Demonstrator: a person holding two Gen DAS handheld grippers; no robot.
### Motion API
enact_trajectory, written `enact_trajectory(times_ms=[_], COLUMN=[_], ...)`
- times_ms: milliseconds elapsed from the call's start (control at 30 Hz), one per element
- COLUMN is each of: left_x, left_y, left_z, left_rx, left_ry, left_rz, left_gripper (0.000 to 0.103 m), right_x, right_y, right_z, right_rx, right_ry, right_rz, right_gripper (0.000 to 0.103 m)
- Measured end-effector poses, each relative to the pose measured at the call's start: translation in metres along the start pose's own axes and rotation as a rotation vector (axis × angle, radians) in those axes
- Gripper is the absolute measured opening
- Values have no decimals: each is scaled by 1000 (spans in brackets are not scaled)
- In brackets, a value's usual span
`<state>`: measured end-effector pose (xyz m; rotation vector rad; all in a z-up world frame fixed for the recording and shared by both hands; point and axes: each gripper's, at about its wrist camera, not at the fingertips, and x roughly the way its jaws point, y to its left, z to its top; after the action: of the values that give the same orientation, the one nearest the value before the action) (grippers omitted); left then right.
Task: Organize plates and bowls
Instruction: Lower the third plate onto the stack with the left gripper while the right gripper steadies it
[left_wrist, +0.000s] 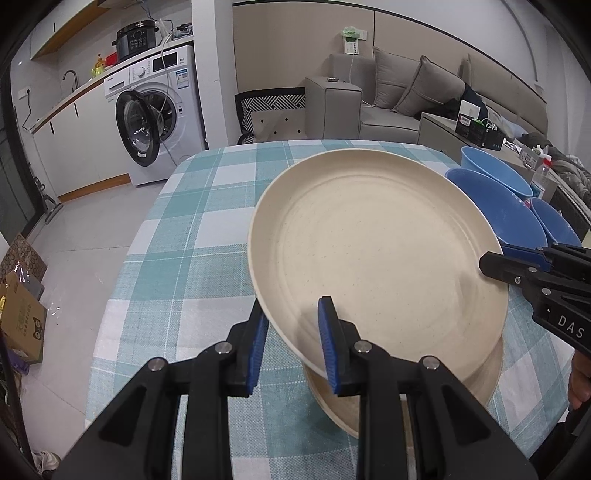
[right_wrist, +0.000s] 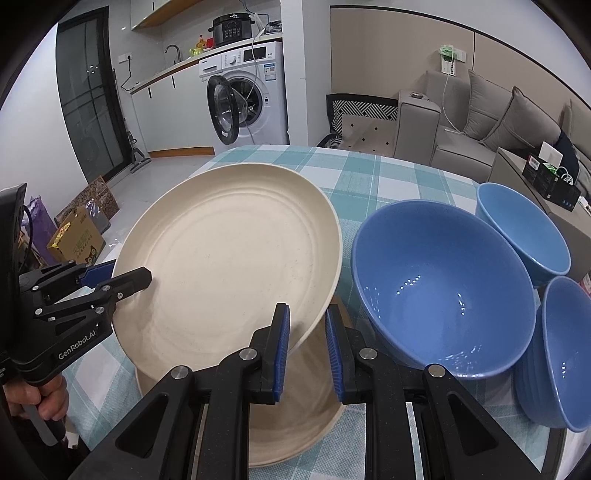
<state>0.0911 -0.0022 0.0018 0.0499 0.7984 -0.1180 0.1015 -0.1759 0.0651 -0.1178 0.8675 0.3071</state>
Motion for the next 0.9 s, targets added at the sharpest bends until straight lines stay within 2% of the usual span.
enact_trajectory(times_ms=[900], left_x=[3], left_y=[-21], left_z=[-26], left_rx=[37], left_ry=[52], left_rz=[11], left_gripper=[26], right_x=[-3], right_y=[-1], right_z=[-43], right_rx=[-13], right_ry=[30], right_rz=[-23], right_gripper=[20])
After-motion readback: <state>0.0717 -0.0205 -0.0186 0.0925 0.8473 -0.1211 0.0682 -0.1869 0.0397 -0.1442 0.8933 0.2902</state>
